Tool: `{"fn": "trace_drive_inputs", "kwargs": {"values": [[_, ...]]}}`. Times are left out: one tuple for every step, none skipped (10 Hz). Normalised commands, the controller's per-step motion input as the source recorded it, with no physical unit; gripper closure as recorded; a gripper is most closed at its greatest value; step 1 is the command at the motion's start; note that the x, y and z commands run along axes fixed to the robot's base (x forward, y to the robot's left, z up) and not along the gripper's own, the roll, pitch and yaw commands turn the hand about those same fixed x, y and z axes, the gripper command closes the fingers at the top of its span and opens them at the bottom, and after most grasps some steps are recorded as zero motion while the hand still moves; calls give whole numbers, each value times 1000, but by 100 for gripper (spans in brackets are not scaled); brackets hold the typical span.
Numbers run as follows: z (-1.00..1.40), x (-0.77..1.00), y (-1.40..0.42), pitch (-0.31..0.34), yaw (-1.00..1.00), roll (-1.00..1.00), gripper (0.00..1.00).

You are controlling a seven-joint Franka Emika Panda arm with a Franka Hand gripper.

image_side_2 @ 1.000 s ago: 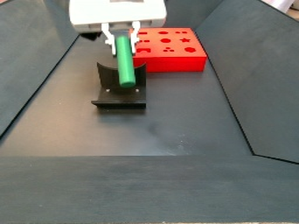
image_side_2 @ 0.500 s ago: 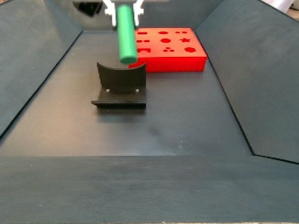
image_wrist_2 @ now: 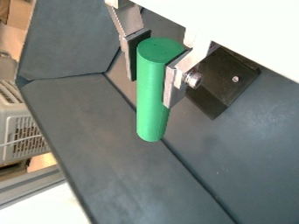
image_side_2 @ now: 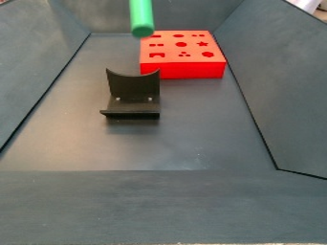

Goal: Pick up the round object. Move up. Place the round object on the fixture. Regrasp the round object. Move to above the board. Insert the round object.
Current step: Move to above the board.

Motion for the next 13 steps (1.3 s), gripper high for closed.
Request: {"fn": "trace_drive_inputs", "kwargs": {"values": [[1000, -106, 69, 82, 29, -63, 100], [1000, -105, 64, 77, 42, -65, 100], [1000, -99, 57, 66, 54, -66, 100], [1000, -96, 55, 65, 55, -65, 100], [1000, -80, 46, 61, 57, -67, 100], [1000, -65, 40, 60, 56, -70, 100], [1000, -50, 33, 68, 56, -67, 100], [957, -36, 24, 72, 54, -68, 100], [724, -14, 8, 87, 54, -67, 100], [500, 6, -6, 98, 57, -70, 100], [334, 11, -13, 106, 62, -68, 100], [176, 18, -17, 110, 67, -68, 100], [-207, -288, -1000, -37, -160, -1000, 100]]}}
